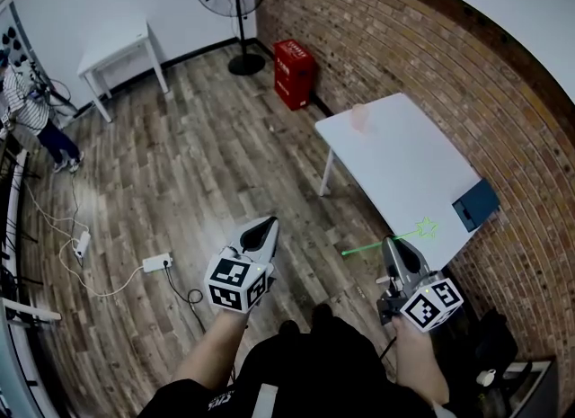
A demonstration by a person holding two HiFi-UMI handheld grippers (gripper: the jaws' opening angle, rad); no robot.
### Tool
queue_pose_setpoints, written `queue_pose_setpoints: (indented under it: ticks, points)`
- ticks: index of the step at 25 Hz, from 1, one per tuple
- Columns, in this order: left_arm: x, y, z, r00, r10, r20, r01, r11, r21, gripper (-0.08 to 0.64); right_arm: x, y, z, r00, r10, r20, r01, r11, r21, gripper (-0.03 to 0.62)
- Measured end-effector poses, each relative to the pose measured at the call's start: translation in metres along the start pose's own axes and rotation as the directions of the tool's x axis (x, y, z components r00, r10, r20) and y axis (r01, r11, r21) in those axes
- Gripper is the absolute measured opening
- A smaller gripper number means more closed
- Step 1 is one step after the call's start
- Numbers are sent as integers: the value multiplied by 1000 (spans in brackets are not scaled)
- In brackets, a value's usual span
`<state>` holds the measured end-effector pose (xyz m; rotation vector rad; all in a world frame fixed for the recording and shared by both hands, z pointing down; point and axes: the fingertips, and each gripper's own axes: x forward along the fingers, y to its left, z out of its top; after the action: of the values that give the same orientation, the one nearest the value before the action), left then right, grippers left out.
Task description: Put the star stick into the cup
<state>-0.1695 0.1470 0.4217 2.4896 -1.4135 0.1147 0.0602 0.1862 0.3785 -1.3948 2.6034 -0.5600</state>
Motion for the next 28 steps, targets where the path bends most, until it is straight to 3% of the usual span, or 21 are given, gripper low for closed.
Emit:
queue_pose_setpoints:
  ticks: [6,13,23,28]
  points:
    - [37,7,-8,999,-15,-30,14,1000,-28,6,22,-33,2,1000,-13,4,13,1000,25,14]
    - [114,16,1,997,-20,-73,19,1000,-10,6,67,-98,25,999,-12,38,11,999,42,14]
    - [267,5,34,992,-48,-117,48,999,0,6,140,-218,71,999,18,32,-20,997,71,14]
    - [313,1,54,993,-46,-110,46,999,-3,6,163,-256,94,999,44,31,-46,996,71,14]
